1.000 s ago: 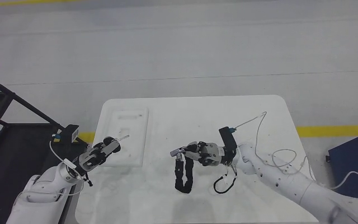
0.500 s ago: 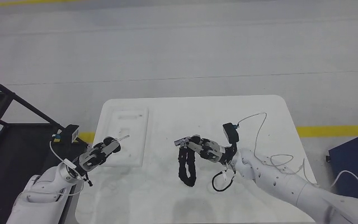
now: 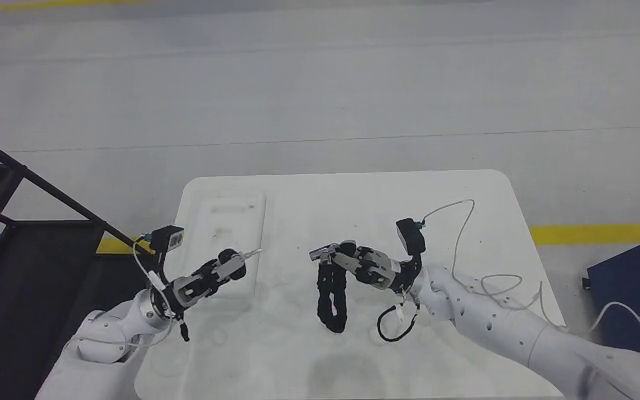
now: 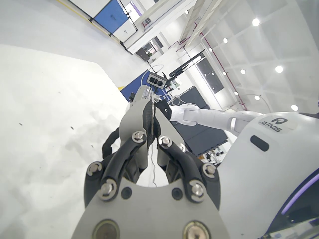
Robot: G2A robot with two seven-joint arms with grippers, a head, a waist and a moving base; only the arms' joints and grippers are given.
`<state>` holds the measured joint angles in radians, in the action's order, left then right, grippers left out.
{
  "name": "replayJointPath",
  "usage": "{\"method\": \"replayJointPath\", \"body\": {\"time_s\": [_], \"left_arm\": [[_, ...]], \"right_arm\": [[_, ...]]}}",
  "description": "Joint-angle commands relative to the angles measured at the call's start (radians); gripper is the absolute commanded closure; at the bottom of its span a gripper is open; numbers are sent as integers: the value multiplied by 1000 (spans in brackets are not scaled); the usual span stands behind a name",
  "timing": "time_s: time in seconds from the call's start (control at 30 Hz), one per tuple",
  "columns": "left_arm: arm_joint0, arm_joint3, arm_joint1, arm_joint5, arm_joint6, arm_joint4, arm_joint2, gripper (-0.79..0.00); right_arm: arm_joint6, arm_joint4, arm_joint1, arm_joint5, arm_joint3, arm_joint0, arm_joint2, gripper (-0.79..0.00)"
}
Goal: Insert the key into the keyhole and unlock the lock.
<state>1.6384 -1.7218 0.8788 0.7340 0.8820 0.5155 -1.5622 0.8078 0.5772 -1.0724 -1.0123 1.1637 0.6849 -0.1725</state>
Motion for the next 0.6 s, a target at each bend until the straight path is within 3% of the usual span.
{"method": "replayJointPath", "body": {"time_s": [0.0,0.17,0.57], "left_arm": [[-14,-1,-1,-28,50,46,16,0],[-52,17,0,-56,119,53,46,0],[-123,53,24,-56,32,-63,158,0]], "right_arm": [[0,0,0,0,0,0,0,0],[0,0,0,0,0,0,0,0],[0,0,0,0,0,0,0,0]]}}
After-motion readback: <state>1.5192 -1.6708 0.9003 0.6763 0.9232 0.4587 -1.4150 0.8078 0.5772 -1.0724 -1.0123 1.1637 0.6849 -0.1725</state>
